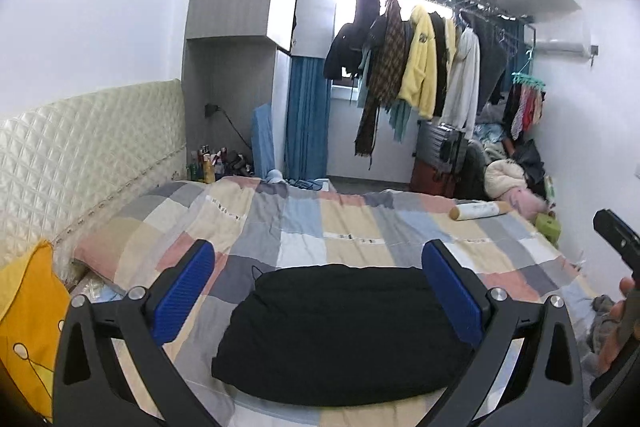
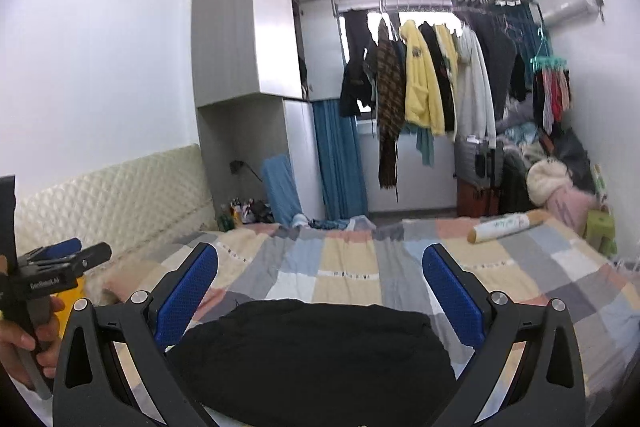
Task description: Fold large clothes
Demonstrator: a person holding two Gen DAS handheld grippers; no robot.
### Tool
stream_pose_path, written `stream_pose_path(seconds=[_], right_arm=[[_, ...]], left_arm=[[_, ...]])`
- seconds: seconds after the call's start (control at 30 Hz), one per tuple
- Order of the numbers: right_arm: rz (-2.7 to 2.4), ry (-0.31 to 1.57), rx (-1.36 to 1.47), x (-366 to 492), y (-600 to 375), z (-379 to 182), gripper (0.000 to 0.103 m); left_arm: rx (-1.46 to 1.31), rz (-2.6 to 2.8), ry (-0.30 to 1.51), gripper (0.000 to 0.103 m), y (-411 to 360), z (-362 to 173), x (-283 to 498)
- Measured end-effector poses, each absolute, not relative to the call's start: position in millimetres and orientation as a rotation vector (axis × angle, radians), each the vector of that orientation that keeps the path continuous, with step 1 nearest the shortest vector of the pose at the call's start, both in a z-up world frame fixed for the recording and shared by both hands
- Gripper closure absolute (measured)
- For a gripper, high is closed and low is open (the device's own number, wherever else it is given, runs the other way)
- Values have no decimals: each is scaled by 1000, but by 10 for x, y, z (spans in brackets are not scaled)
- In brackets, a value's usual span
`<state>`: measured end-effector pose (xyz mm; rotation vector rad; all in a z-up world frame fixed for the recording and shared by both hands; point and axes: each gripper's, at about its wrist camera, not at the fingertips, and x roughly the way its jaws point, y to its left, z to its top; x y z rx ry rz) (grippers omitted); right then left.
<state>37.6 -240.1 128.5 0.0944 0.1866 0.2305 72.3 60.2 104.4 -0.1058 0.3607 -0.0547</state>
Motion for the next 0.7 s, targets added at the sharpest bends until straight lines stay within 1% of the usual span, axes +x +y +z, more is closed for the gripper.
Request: stream_pose_path(seconds=[0.13, 0.33, 0.7], right_arm=[[259, 183, 88, 65, -2352, 1247, 1], [265, 145, 107, -324, -2347, 1102, 0], [227, 310, 127, -479, -2247, 366, 0]], left_arm=[[-91, -69, 356, 0, 533, 974, 501], [-100, -68, 400, 0, 451, 714, 219], [-99, -39, 486, 0, 414, 244, -75]])
